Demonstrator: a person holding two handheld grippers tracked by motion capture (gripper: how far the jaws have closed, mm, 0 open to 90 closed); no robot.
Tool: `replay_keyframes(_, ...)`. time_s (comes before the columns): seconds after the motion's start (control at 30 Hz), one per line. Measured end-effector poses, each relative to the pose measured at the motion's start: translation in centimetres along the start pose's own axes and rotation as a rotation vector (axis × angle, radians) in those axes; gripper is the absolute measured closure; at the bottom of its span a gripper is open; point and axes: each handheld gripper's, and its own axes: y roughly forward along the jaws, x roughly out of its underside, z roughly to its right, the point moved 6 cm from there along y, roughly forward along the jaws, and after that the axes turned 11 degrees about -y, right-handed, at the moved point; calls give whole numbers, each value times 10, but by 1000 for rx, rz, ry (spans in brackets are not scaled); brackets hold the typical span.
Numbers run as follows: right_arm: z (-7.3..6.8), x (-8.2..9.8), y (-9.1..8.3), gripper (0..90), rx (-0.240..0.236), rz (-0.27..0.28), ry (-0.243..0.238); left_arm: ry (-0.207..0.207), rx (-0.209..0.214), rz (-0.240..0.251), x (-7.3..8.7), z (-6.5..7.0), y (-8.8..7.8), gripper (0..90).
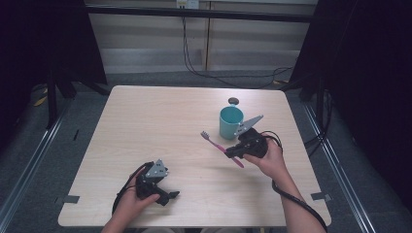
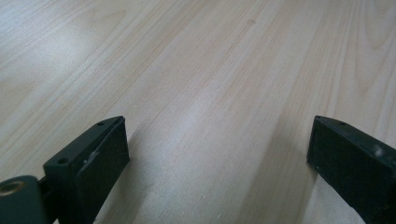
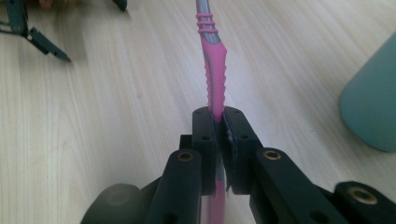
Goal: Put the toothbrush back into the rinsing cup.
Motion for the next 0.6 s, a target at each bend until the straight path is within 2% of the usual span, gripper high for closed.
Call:
replay_keyframes(0.07,3,1,-5,844,27,43,37,0,0,0,0,0,0,53)
replay_keyframes(0.2,7,1,-10,844,57,112,72,-1,0,1,0,0,0,53)
replay_keyframes(0.23,7,1,-10,844,57,112,72,0,3,-1,0,0,0,53)
replay_keyframes(0.33,10,0,-16,844,83,157,95,0,3,0,0,0,0,53)
replay_keyframes(0.6,12,-4,-23,844,105,211,119,0,3,-1,0,0,0,53)
